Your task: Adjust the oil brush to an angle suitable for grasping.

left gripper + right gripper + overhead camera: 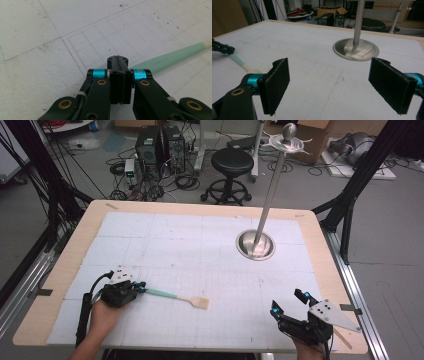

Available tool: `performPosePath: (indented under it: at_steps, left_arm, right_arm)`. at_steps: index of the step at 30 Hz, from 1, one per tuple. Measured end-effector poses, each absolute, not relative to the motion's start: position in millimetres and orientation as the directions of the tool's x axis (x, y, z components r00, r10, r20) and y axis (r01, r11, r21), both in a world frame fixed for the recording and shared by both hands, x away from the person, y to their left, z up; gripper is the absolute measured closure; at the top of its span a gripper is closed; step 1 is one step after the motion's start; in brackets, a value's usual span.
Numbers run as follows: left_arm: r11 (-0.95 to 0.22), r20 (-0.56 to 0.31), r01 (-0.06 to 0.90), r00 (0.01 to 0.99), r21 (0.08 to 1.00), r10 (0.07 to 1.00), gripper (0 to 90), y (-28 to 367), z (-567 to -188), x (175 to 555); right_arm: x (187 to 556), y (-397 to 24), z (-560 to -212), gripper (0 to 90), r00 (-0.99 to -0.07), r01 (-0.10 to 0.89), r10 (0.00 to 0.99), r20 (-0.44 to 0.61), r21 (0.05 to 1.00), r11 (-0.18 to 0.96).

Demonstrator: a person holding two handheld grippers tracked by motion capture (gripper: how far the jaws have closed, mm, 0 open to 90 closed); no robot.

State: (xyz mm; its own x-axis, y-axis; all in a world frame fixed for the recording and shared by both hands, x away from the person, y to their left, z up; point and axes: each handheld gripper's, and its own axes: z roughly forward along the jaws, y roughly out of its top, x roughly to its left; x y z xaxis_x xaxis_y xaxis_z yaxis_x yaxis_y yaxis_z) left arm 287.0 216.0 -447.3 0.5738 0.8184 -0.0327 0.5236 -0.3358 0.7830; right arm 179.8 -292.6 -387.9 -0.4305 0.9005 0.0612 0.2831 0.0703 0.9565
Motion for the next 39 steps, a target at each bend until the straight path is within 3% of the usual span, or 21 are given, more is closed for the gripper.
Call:
performPosePath:
  at_steps: [16,18,26,39]
  left_arm:
    - [-0.339,-0.065,0.496,0.632,0.799,0.772,89.2,162,-444,279]
    - [-0.371,-0.024,0.474,0.641,0.799,0.767,89.2,152,-441,277]
    - [-0.357,0.01,0.504,0.568,0.786,0.823,89.3,176,-443,280]
    - [-0.327,-0.07,0.514,0.61,0.793,0.79,89.5,165,-449,276]
  right_arm:
    - [179,-293,-388,16.2,-0.427,0.287,0.902,0.068,0.956,0.064]
    - [179,-293,-388,16.2,-0.427,0.288,0.902,0.068,0.956,0.064]
    - [178,-296,-388,16.2,-0.421,0.284,0.904,0.071,0.957,0.057]
    - [178,-294,-388,16.2,-0.424,0.284,0.903,0.068,0.957,0.061]
